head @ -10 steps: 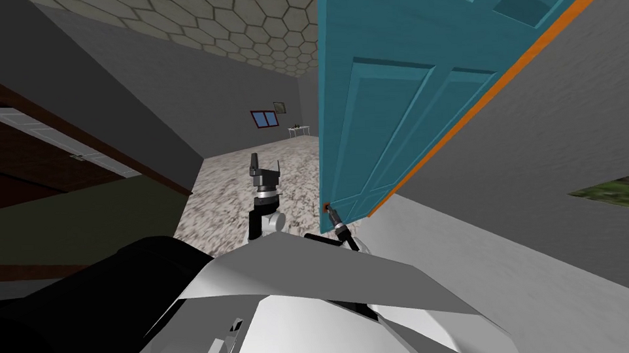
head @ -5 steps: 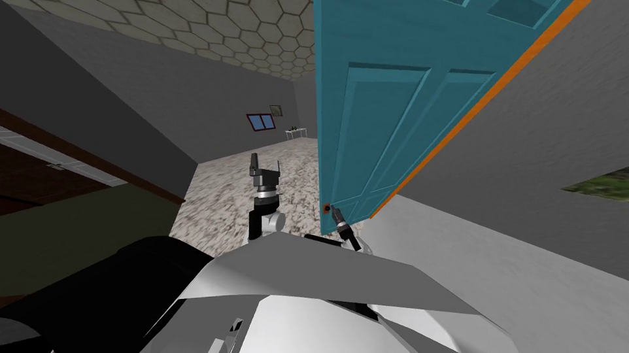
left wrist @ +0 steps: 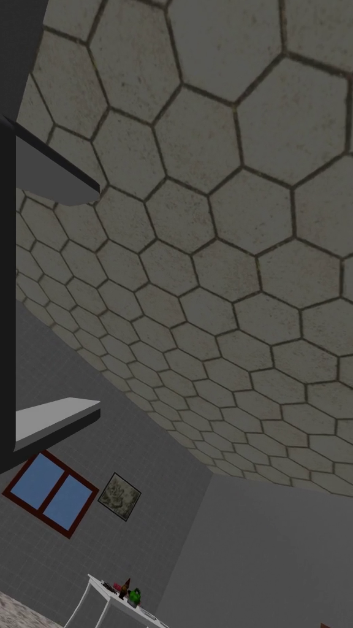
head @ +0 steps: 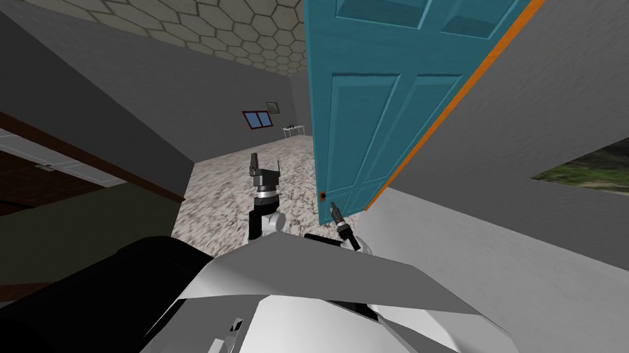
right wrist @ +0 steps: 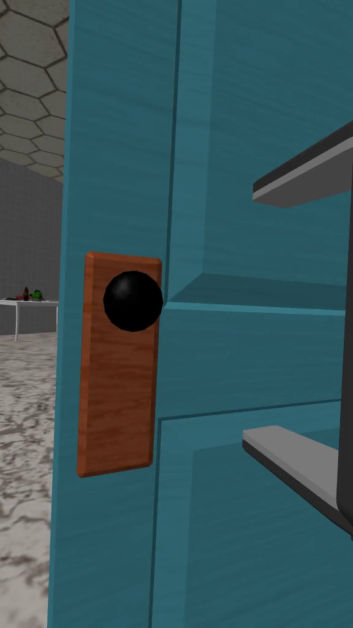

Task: Push the door open

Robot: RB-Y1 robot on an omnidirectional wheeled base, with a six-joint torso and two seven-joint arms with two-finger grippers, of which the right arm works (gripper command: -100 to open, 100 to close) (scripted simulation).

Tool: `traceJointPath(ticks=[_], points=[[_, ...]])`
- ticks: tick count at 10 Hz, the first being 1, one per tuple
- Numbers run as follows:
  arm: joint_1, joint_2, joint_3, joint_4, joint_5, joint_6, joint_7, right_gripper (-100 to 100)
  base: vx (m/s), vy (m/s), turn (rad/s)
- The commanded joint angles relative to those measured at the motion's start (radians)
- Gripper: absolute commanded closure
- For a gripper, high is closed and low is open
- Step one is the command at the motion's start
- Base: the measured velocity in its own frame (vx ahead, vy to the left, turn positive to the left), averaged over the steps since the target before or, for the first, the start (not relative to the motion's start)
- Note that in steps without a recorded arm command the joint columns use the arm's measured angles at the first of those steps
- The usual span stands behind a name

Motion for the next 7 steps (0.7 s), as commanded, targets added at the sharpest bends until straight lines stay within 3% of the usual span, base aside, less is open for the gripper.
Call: traceJointPath(ticks=[1, 3, 7], points=[[0.004, 0.003, 0.003, -0.012, -0.001, 0.006, 0.0, -100, -0.276, -0.071, -0.056], [0.003, 0.005, 0.003, -0.008, -0.001, 0.004, -0.002, -100, -0.182, -0.035, -0.025], [0.005, 0.003, -0.005, 0.002, -0.004, -0.014, 0.006, -100, 0.178, 0.098, 0.026]])
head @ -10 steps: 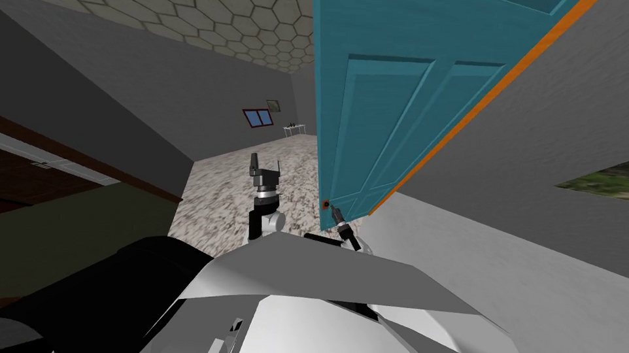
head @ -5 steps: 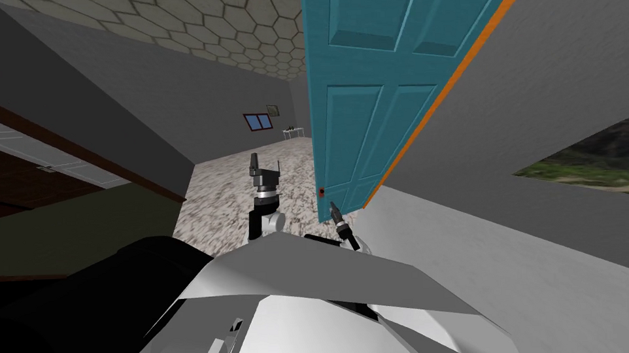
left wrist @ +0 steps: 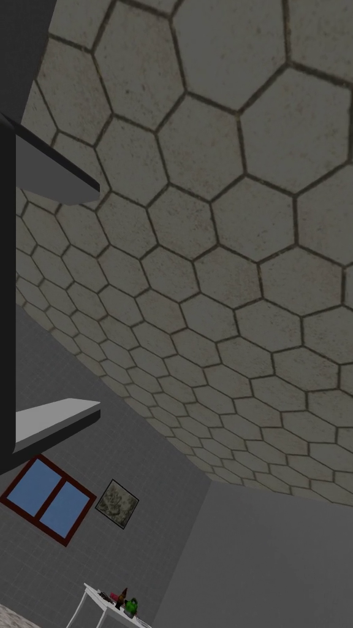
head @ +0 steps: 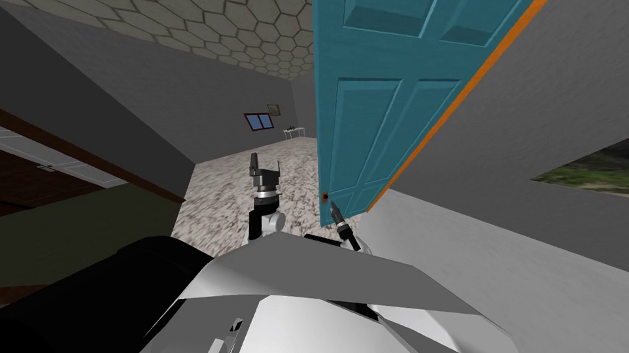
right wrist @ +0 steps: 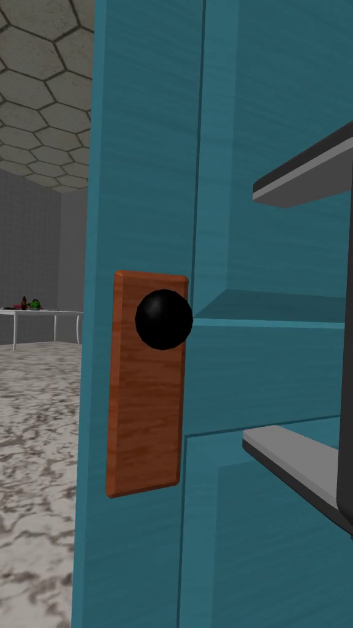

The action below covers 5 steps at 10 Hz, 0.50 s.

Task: Push the door open

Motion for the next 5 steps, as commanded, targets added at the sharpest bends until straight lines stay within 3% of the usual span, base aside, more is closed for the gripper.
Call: traceJointPath(ticks=[1, 3, 5], points=[[0.001, 0.002, -0.003, 0.005, -0.001, -0.008, 0.003, -100, 0.228, 0.128, 0.03], [0.002, 0.005, -0.007, 0.009, -0.002, -0.016, 0.007, -100, 0.21, 0.125, 0.025], [0.002, 0.006, -0.008, 0.01, -0.002, -0.017, 0.008, -100, 0.147, 0.058, 0.011]])
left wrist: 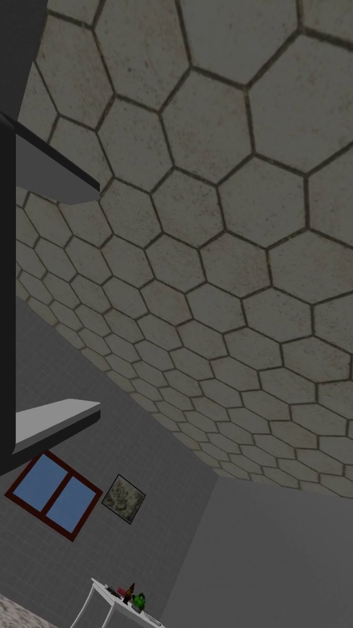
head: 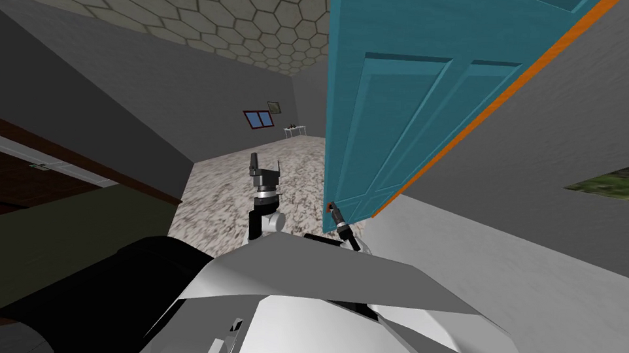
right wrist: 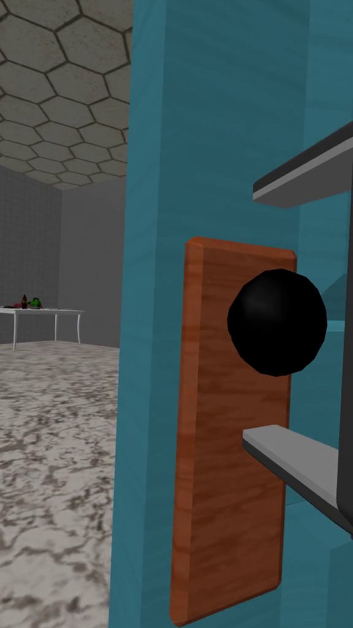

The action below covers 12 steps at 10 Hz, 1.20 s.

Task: Push the door open

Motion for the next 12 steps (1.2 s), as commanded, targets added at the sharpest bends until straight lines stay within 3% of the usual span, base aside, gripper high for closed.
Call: traceJointPath(ticks=[1, 6, 12], points=[[0.0, -0.001, 0.0, 0.0, 0.0, 0.002, 0.0, 100, -0.022, -0.004, -0.003], [0.0, -0.001, 0.0, 0.0, 0.0, 0.002, 0.0, 100, -0.016, -0.007, 0.001], [-0.015, 0.005, -0.087, 0.023, -0.02, 0.016, 0.023, 100, 0.124, 0.135, -0.051]])
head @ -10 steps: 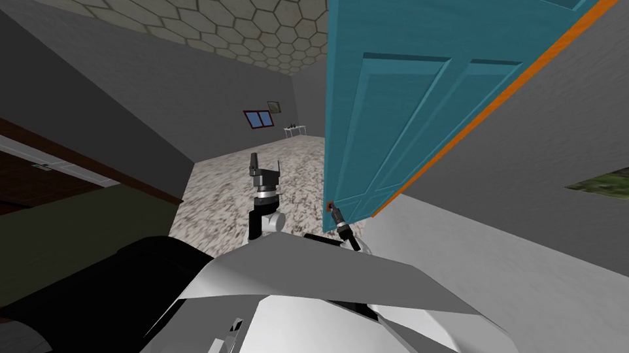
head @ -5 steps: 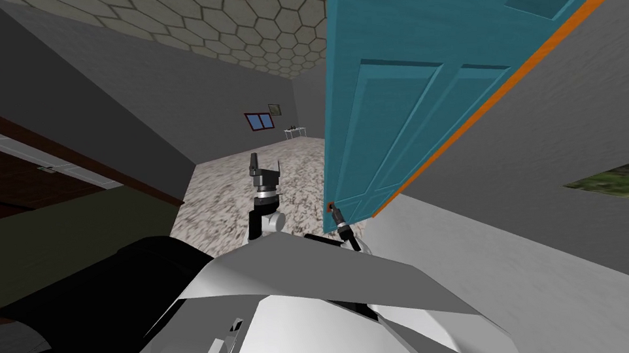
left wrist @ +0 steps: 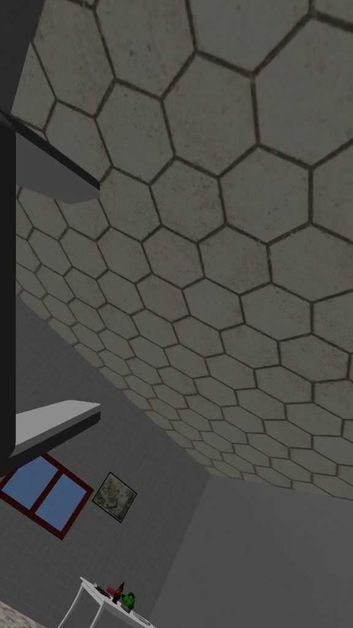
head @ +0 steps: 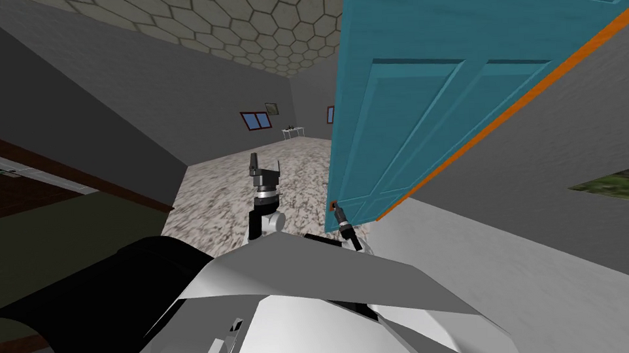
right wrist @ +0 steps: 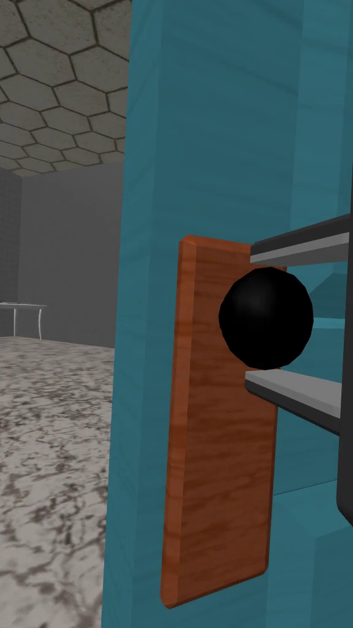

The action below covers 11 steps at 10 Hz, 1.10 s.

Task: Push the door open

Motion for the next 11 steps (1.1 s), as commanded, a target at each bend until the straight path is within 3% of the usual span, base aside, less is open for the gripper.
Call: traceJointPath(ticks=[1, 6, 7, 8, 11], points=[[-0.022, 0.004, -0.026, 0.023, -0.007, -0.006, 0.003, 100, 0.129, 0.145, -0.04], [-0.036, 0.029, -0.098, 0.04, -0.024, 0.003, 0.023, 100, 0.135, 0.153, -0.065], [-0.032, 0.025, -0.09, 0.044, -0.022, 0.003, 0.021, 100, 0.066, 0.061, -0.027], [-0.037, 0.018, -0.116, 0.048, -0.03, 0.0, 0.028, 100, 0.123, 0.102, -0.049], [-0.04, 0.013, -0.151, 0.054, -0.041, -0.002, 0.038, 100, 0.183, 0.137, -0.061]])
